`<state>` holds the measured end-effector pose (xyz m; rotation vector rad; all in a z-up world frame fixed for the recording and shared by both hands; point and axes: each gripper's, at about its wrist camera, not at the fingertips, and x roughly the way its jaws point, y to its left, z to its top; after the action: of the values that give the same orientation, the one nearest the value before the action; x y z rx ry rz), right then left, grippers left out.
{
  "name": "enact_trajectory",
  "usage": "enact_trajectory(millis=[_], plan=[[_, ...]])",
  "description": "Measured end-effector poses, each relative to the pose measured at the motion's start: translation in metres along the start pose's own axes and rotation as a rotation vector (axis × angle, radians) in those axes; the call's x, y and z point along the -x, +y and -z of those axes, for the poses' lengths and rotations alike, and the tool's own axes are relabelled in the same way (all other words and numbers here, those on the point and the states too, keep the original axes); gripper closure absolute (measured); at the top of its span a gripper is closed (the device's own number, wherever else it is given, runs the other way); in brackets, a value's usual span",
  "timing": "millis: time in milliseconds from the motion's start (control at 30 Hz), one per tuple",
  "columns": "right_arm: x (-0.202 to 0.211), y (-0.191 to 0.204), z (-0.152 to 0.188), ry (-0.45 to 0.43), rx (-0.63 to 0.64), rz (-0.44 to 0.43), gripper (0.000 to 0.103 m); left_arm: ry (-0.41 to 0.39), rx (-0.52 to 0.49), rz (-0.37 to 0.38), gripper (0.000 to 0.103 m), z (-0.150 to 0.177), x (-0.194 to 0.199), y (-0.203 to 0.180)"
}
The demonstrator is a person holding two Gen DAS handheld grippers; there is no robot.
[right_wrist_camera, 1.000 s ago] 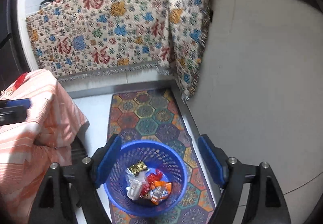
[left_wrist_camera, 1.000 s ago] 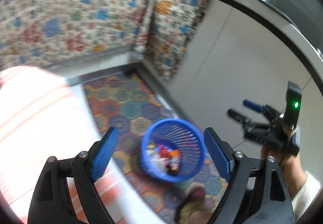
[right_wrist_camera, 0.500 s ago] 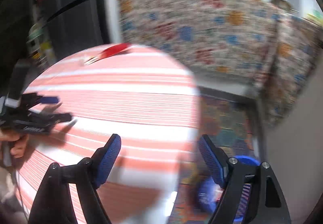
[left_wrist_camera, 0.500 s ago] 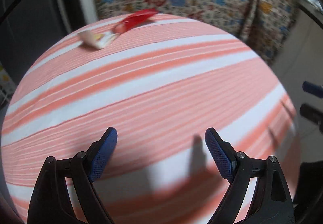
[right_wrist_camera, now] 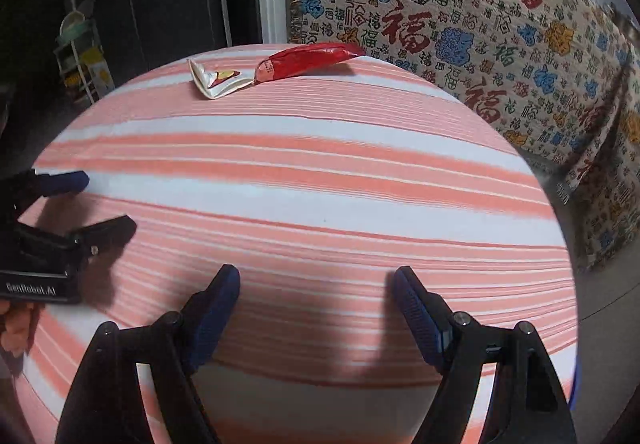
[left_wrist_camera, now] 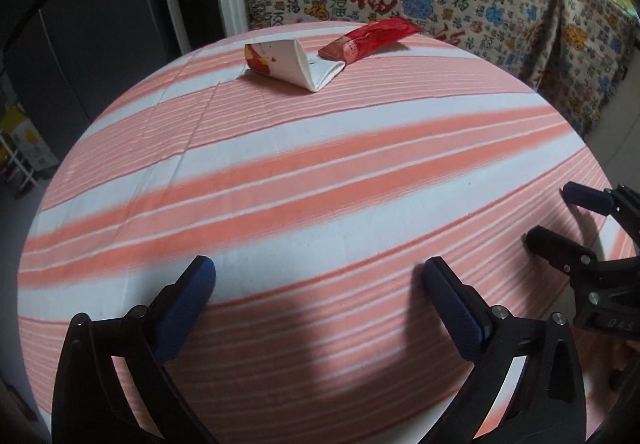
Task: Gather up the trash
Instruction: 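Swing both tools back over the table, then grasp the white-yellow snack packet with the left tool while the right tool grasps the red wrapper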
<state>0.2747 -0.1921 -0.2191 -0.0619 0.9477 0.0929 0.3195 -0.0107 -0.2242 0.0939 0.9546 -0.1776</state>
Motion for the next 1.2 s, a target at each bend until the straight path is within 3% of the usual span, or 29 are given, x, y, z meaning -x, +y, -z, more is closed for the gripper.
enact_trajectory(millis=[167,233,333,500,567,600,633,700,867,1067,1200], plan=[[-0.001,0.0,-0.001,-0.001,-0.011,-0.008,0.019,0.0,0.022,-0.014,0.001,-0.017,-0.01,0.004],[-0.001,0.0,-0.001,-0.001,-0.005,-0.001,0.018,-0.028,0.071,-0.011,0.007,-0.032,-0.011,0.008],[-0.002,0.0,-0.002,-0.001,-0.004,-0.001,0.018,-0.091,0.146,0.01,0.009,-0.069,-0.015,0.015],[-0.002,0.001,-0.001,-0.002,-0.005,-0.001,0.018,-0.136,0.273,-0.06,0.01,-0.114,-0.045,0.026],[-0.002,0.001,-0.001,-0.002,-0.006,-0.001,0.018,-0.131,0.316,-0.08,0.025,-0.118,-0.058,0.03],[-0.002,0.001,-0.001,-0.002,-0.005,0.0,0.018,-0.124,0.324,-0.087,0.044,-0.118,-0.063,0.032],[-0.001,0.001,-0.001,-0.002,-0.005,0.0,0.018,-0.114,0.33,-0.089,0.072,-0.118,-0.068,0.034],[-0.002,0.001,-0.001,-0.003,-0.006,0.0,0.018,-0.116,0.341,-0.065,0.092,-0.112,-0.068,0.038],[-0.003,0.001,-0.001,-0.002,-0.006,0.0,0.018,-0.143,0.301,-0.053,0.094,-0.088,-0.03,0.052],[-0.002,0.002,-0.001,-0.003,-0.008,-0.001,0.018,-0.09,0.187,-0.006,0.094,-0.031,0.033,0.067],[-0.003,0.003,-0.001,-0.003,-0.001,0.005,0.017,-0.05,0.152,0.008,0.094,0.004,0.044,0.071]])
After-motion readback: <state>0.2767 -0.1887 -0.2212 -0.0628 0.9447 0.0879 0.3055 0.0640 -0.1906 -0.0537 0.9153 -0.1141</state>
